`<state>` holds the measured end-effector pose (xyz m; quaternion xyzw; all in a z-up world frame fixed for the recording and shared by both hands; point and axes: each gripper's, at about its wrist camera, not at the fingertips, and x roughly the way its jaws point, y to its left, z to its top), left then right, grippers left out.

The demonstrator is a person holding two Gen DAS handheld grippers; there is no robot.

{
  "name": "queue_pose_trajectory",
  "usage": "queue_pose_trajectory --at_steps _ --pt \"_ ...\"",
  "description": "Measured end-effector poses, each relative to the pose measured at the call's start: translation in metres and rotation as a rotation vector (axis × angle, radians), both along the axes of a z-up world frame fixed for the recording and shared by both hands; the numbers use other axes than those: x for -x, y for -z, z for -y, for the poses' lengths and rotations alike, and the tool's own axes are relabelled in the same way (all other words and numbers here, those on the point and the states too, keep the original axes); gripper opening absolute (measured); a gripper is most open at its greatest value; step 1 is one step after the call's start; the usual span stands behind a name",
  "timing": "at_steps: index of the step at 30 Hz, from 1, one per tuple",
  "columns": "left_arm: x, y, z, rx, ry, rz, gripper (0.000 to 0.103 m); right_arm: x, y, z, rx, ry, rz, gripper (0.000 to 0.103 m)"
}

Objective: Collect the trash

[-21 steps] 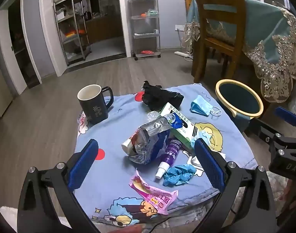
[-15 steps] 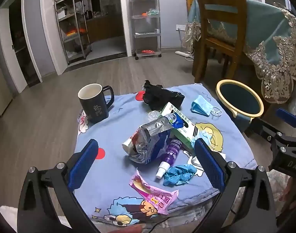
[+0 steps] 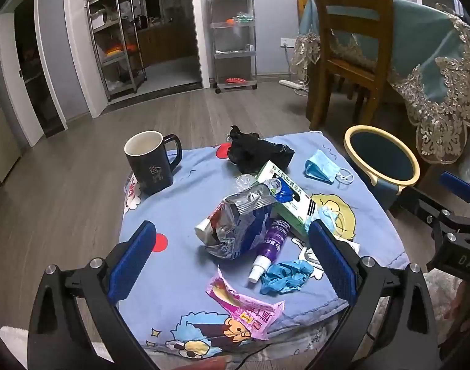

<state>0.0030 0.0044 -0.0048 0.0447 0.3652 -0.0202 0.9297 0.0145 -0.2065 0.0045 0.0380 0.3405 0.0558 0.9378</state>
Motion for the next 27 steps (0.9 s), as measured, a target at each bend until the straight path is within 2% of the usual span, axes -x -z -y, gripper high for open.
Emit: queue_pose_trajectory --at_steps 27 --pt "-0.0006 0.0049 -0.0032 -0.003 -0.003 -0.003 0.097 -0.0008 0.0015 0.0009 -0.002 0.002 -0.005 0.099"
